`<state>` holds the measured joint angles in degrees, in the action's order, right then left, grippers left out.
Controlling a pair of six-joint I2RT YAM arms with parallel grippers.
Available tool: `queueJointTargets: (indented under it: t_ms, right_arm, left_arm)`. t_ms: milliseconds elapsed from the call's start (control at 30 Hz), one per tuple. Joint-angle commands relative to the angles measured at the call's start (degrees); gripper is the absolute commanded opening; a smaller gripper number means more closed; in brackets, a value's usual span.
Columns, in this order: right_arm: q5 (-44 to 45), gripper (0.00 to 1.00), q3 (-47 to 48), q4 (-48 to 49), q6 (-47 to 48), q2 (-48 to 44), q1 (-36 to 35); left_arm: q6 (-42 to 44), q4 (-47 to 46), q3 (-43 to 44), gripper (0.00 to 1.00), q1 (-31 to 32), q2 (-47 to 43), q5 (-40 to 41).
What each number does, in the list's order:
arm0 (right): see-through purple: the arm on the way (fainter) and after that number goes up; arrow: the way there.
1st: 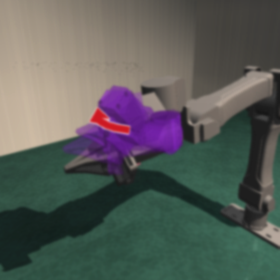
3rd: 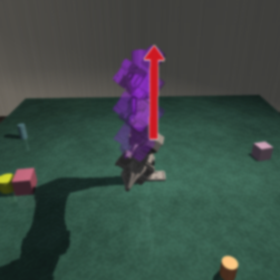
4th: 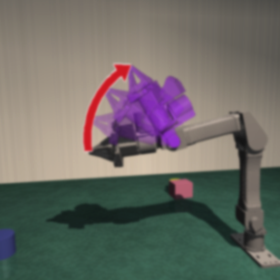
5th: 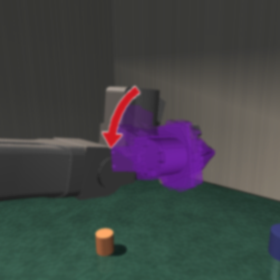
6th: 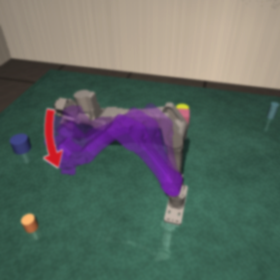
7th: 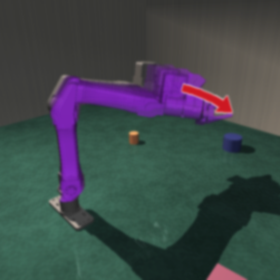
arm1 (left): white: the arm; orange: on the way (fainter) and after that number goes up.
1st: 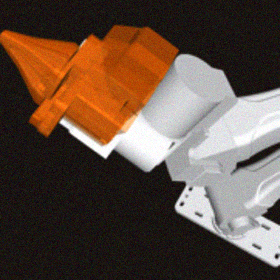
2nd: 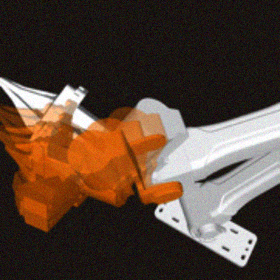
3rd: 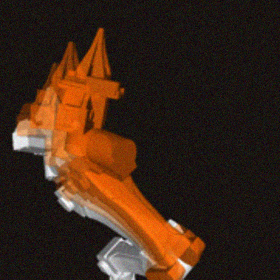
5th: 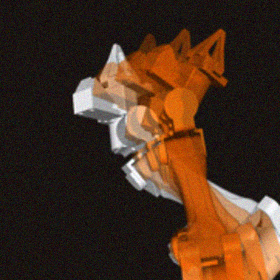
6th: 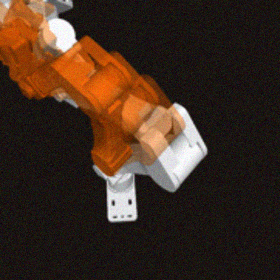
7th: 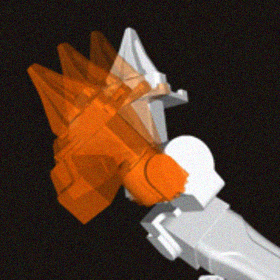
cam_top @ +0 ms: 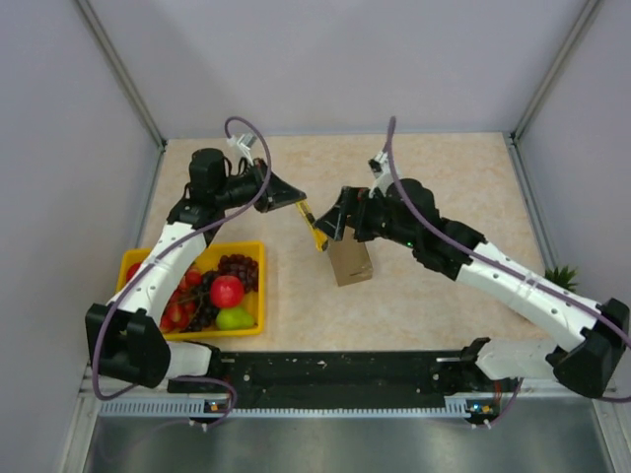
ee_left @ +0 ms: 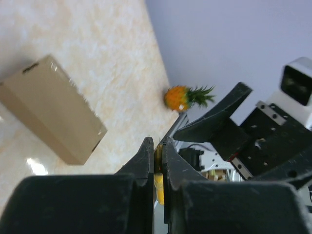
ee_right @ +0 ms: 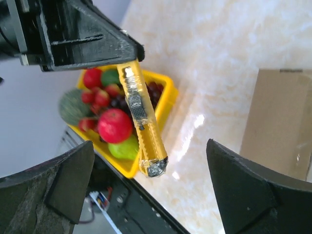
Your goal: Unpack the express box
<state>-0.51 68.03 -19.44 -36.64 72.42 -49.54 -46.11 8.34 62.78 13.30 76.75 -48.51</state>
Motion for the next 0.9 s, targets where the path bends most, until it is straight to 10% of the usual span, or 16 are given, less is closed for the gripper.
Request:
queueJointTargets:
  t_ms: [0,367,800,867]
  right_arm:
    - [-4.4,0.91,-5.7,19.0,-8.1,-4.8,2.5]
    - [-8.9,0.82,-8.3,39.2,-12.0,-6.0,2.8]
    - [-8.8,0.16,-10.7,37.0,-10.5,-10.9,4.0]
    - [-9.2,0.00,-9.9,34.1,-10.1,-11.2,4.4]
  left_arm:
    - [-12.0,-16.9,3.7,0.00,0.7,-4.5,4.9]
    - [-20.2,-35.4,3.0,0.00,6.6,-8.2,15.5]
    - [-21.0,-34.9,-0.4,0.00,6.7,-9.1,11.9]
    - [-19.0,-34.4,0.1,0.16,6.7,-8.6,9.9]
